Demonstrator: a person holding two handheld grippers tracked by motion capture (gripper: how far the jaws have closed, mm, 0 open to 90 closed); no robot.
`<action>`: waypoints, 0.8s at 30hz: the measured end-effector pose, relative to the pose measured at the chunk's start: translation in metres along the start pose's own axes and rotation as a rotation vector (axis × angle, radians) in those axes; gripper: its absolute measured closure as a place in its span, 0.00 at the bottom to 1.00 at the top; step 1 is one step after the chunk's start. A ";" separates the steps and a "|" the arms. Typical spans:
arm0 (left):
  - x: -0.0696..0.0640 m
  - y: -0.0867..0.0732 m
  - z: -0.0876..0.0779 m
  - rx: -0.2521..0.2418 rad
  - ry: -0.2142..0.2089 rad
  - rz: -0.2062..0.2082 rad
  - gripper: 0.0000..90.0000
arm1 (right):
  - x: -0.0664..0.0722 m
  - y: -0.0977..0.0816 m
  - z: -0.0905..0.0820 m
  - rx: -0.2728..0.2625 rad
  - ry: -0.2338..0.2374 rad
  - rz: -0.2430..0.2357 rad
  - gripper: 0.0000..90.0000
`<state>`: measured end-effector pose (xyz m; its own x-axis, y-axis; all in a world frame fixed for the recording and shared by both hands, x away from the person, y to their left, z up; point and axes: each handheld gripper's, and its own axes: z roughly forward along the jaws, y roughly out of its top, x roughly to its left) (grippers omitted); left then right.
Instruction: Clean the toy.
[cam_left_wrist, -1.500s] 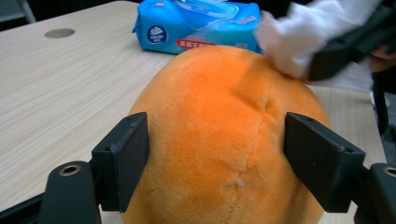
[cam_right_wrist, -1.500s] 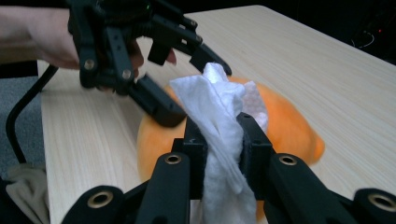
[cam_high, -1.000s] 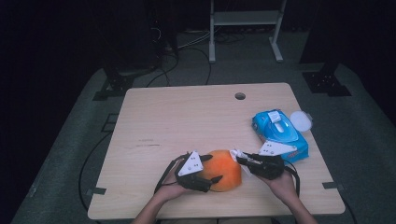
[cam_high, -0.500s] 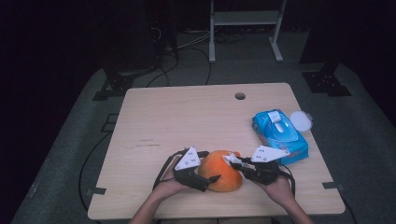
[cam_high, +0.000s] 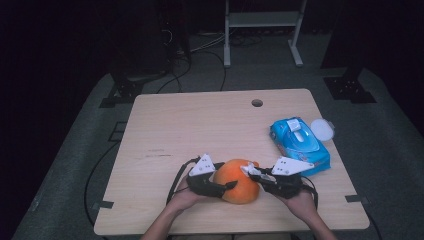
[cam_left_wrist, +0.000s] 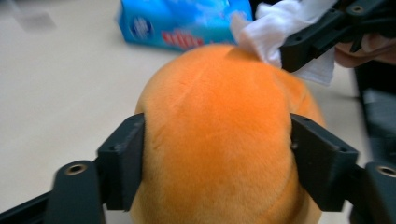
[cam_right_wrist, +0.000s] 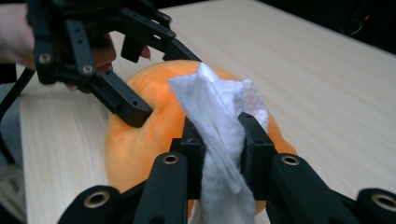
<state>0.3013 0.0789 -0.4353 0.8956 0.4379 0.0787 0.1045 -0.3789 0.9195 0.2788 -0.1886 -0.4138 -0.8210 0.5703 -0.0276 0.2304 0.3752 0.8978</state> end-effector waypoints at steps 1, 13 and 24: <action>-0.005 0.003 0.000 -0.010 0.040 0.062 0.32 | 0.000 0.002 0.000 -0.010 0.000 -0.005 0.82; -0.005 -0.004 -0.004 -0.004 -0.025 0.113 0.19 | -0.008 -0.002 0.001 -0.013 -0.039 0.005 0.83; 0.008 -0.010 -0.003 0.053 -0.084 -0.055 0.16 | 0.019 0.003 0.006 0.005 0.011 -0.116 0.83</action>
<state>0.3061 0.0883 -0.4425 0.9208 0.3900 -0.0061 0.1752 -0.3997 0.8998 0.2671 -0.1721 -0.4148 -0.8482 0.5143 -0.1265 0.1360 0.4423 0.8865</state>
